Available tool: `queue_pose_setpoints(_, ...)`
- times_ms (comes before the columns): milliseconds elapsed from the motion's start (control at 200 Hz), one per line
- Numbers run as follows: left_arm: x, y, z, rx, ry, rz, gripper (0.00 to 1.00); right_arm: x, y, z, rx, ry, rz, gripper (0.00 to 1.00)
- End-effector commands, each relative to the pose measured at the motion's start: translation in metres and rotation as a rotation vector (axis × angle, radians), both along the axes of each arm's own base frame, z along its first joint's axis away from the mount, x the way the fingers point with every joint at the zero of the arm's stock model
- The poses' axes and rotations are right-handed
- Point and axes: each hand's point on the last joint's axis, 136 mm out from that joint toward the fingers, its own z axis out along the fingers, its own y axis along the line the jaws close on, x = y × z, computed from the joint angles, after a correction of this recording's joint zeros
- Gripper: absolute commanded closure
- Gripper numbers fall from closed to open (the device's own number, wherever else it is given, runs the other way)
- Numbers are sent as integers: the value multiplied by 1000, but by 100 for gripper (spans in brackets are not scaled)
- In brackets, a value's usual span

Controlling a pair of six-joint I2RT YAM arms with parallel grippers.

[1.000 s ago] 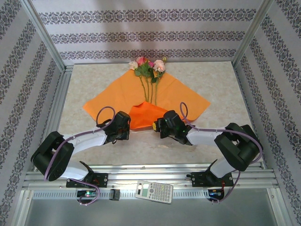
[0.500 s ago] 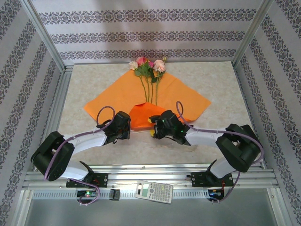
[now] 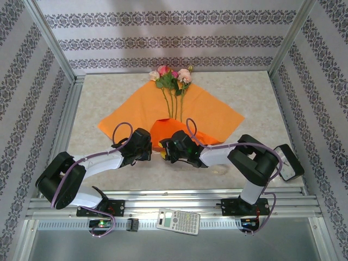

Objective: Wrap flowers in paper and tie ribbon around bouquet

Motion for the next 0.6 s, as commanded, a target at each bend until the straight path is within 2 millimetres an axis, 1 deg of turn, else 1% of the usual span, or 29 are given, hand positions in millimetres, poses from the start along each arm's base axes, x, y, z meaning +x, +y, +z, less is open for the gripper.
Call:
queue_pose_setpoints(0,3,-5,12,-6,-25,-35,100,11,0,-1,-13,-44,-36,80)
queue_pose_setpoints(85,-1,-2,12,11,-6,-49,100,13,-4,-3,-31,-48,-38,100)
queue_pose_setpoints(210,-6,4,10,41,28,-65,100,11,-13,-3,-64,-46,-39,100)
queue_pose_setpoints(235,-6,4,11,43,25,-69,100,10,-15,-4,-70,-44,-41,91)
queue_pose_setpoints(255,-7,5,10,46,29,-72,100,9,-17,-4,-78,-44,-43,80)
queue_pose_setpoints(285,-8,5,10,46,36,-76,100,7,-21,-5,-90,-40,-45,68)
queue_pose_setpoints(325,-8,5,10,46,37,-78,100,7,-25,-6,-102,-42,-49,57)
queue_pose_setpoints(365,-7,4,10,43,40,-82,100,8,-28,-8,-108,-50,-50,52)
queue_pose_setpoints(430,-7,5,10,43,45,-88,100,11,-31,-12,-117,-62,-44,50)
queue_pose_setpoints(510,-7,5,11,51,54,-101,100,13,-37,-17,-133,-64,-47,51)
queue_pose_setpoints(550,-6,4,11,54,55,-112,100,14,-39,-19,-138,-68,-50,55)
queue_pose_setpoints(584,-6,4,11,55,64,-118,100,16,-41,-20,-140,-73,-52,62)
queue_pose_setpoints(594,-6,4,11,56,63,-120,100,16,-41,-20,-141,-75,-51,65)
